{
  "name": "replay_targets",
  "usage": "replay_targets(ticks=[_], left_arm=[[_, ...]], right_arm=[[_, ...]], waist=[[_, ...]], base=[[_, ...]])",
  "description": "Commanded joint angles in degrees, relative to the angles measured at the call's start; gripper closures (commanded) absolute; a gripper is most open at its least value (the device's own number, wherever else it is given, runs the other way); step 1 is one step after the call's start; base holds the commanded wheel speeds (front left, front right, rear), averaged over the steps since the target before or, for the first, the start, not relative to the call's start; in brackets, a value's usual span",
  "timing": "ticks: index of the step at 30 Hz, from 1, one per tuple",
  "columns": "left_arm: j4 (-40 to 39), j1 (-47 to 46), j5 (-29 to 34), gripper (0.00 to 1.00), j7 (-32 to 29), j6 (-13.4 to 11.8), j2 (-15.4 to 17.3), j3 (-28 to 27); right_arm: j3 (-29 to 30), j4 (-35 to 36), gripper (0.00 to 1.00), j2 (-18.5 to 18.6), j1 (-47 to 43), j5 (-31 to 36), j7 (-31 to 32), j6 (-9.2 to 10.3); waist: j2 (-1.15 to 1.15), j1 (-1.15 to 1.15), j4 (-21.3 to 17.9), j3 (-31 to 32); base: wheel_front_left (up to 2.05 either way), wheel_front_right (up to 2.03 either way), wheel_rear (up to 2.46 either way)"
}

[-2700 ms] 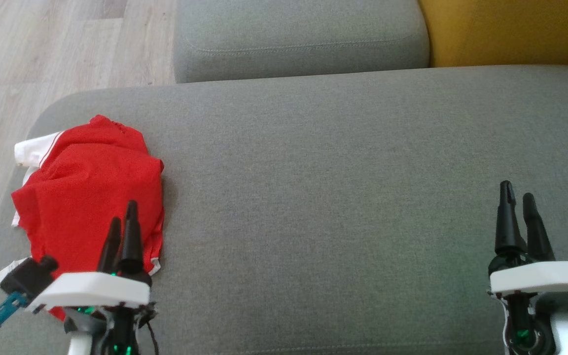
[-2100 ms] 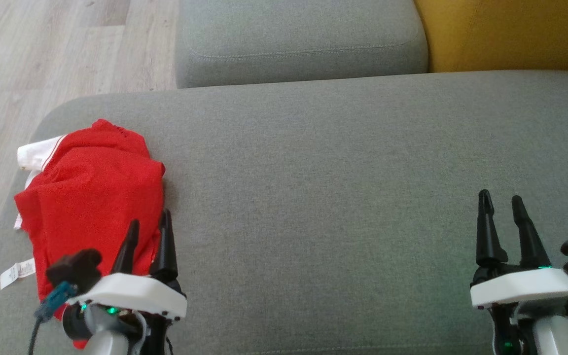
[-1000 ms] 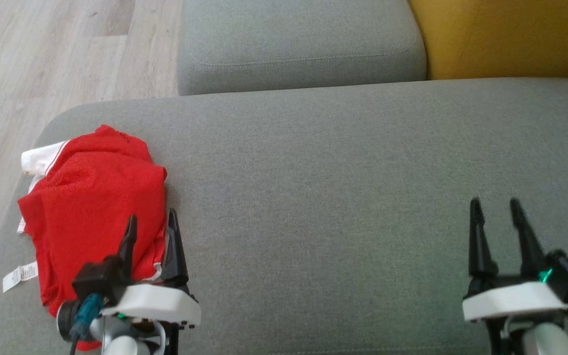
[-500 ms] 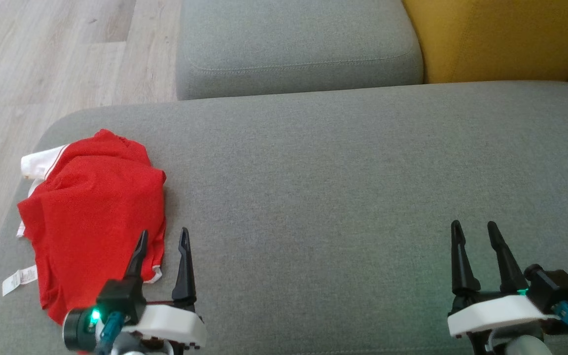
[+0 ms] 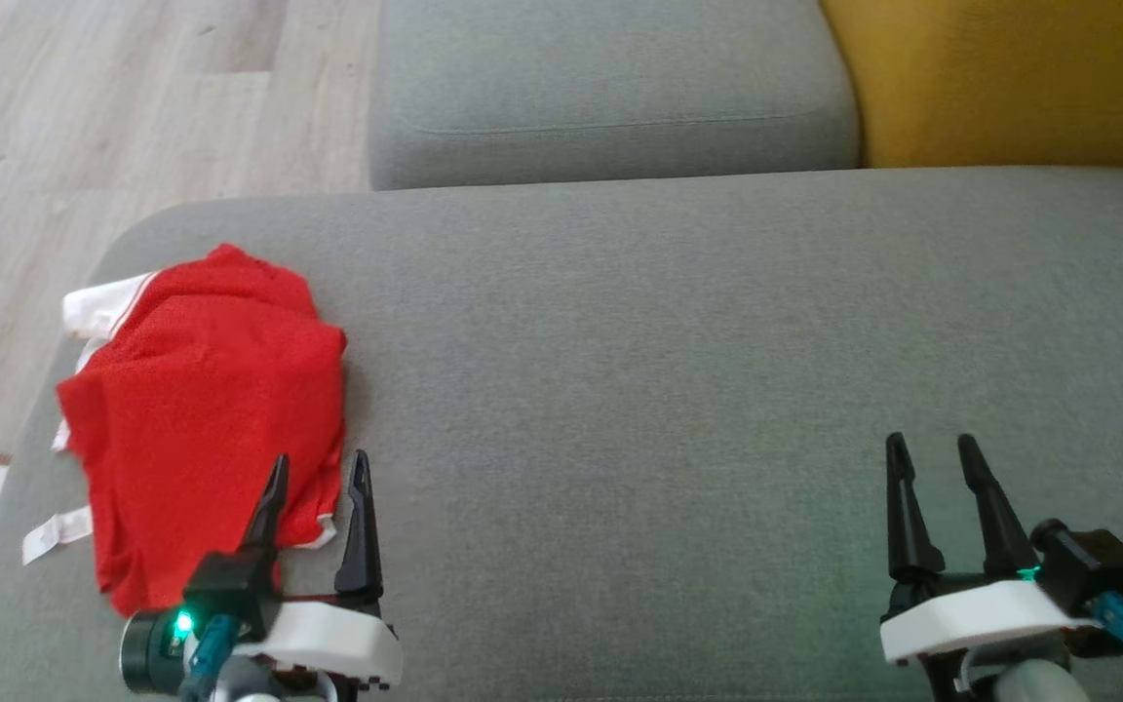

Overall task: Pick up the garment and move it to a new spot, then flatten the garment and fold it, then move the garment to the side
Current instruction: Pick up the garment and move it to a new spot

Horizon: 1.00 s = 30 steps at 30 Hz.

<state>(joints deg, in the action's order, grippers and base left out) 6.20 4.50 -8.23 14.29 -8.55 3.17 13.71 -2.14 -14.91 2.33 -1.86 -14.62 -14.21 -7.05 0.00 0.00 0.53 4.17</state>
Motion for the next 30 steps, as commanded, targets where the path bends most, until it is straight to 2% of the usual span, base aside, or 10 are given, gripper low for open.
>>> replay_targets(ticks=[1,9,21,26,30], left_arm=[[-1.50,-2.68,-0.10,0.00,0.71,-0.11,-0.28,-2.43],[-1.22,-2.76,0.08,0.00,0.71,-0.31,-0.28,-4.10],[-1.08,-1.57,2.48,0.00,0.71,1.14,-0.20,-7.68],[-1.40,-1.05,3.11,0.00,0.71,1.87,-0.01,-9.19],[-2.55,-0.46,3.25,0.00,0.71,1.68,-0.05,-10.46]], right_arm=[[-1.95,1.48,0.00,0.54,2.41,-0.22,-0.79,-0.44],[-3.17,1.34,0.00,0.54,1.31,-0.60,-0.79,-0.44],[-5.95,1.14,0.00,0.54,-0.02,-3.92,-0.79,-0.44],[-7.67,1.30,0.00,0.54,-0.30,-5.20,-0.79,-0.44],[-9.45,1.28,0.00,0.54,0.24,-5.48,-0.79,-0.44]], waist=[[0.00,0.00,1.35,0.00],[0.00,0.00,7.29,0.55],[0.00,0.00,19.96,1.76],[0.00,0.00,23.81,2.07],[0.00,0.00,24.97,1.45]], base=[[0.00,0.00,0.00],[0.00,0.00,0.00],[0.00,0.00,0.00],[0.00,0.00,0.00],[0.00,0.00,0.00]])
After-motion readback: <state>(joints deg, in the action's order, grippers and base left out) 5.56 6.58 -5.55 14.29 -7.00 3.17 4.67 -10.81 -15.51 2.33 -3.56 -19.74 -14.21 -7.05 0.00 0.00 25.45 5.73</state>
